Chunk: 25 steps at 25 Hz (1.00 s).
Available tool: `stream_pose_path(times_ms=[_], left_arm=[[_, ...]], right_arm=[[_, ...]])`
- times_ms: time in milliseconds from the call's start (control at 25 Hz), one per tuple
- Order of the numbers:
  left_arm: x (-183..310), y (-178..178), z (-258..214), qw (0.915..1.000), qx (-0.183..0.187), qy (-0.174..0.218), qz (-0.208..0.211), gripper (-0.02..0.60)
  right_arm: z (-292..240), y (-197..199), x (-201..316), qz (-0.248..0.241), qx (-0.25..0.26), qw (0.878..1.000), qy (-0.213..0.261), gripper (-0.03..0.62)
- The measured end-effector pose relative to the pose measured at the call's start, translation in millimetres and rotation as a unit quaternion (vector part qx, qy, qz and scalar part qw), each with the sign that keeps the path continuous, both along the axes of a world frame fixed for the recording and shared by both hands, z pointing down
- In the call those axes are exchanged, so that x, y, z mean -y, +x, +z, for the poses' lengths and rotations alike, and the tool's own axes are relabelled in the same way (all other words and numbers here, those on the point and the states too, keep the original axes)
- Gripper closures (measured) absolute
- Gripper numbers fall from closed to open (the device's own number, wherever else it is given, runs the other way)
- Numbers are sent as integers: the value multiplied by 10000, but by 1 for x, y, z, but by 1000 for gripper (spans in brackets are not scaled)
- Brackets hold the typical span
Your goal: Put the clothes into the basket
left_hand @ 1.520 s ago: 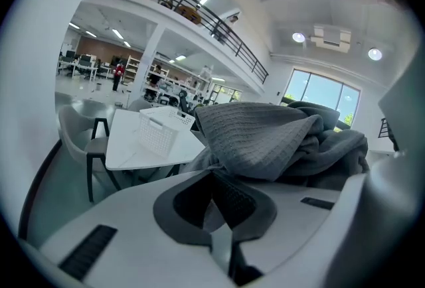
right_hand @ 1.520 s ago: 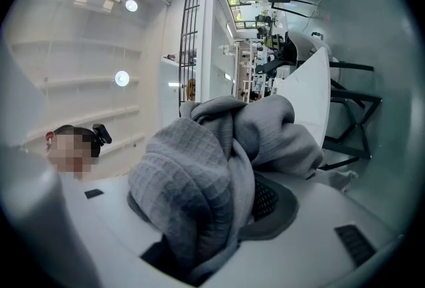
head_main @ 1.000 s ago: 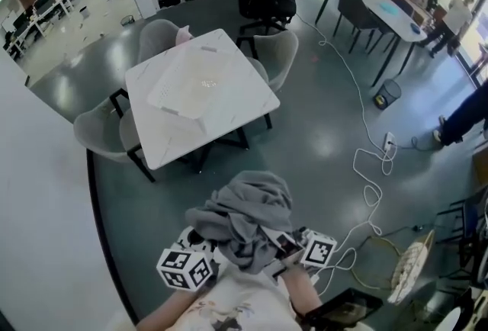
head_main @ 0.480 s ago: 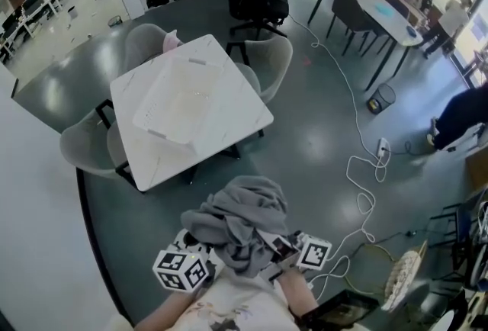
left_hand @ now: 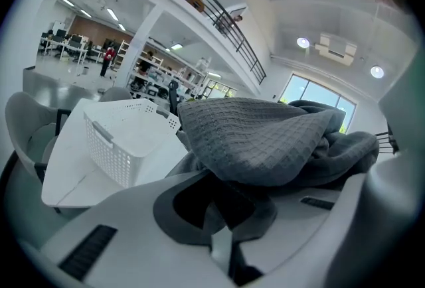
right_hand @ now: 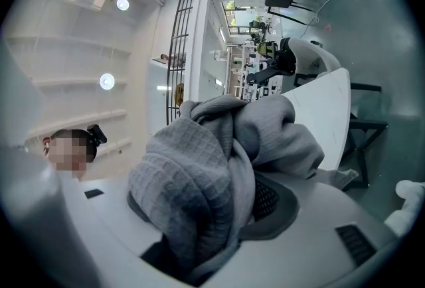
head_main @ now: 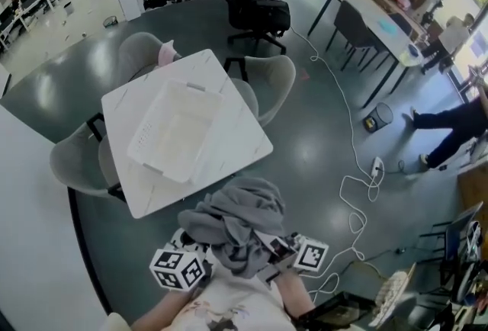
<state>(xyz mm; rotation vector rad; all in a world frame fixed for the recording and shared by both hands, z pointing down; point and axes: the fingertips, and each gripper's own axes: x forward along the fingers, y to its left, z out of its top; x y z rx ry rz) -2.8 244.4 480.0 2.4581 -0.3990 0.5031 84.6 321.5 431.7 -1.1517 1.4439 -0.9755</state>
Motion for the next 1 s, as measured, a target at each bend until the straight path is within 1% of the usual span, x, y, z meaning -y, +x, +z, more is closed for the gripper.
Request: stream_pose_path(times_ms=[160, 320, 480, 720, 880, 1000], left_arm=[[33, 25, -6, 10000, -65, -12, -26, 571], [70, 41, -15, 9996, -234, 39, -182, 571], [96, 46, -14, 9991, -283, 107, -289, 571], [119, 44, -17, 9983, -343, 58, -466, 571], [125, 46, -15, 9981, -379, -73, -484, 570], [130, 49, -19, 9975, -482, -144, -506, 571]], right_arm=[[-3, 26, 32, -16, 6, 10000, -21, 352], [-7, 45, 64, -98, 21, 9999, 45, 350], [-3, 54, 94, -223, 19, 9997, 73, 350], [-5, 53, 122, -390, 117, 9991, 117, 350], [-5, 55, 131, -394, 205, 9990, 101, 351], [-11, 58, 137, -456, 239, 9986, 104, 351]])
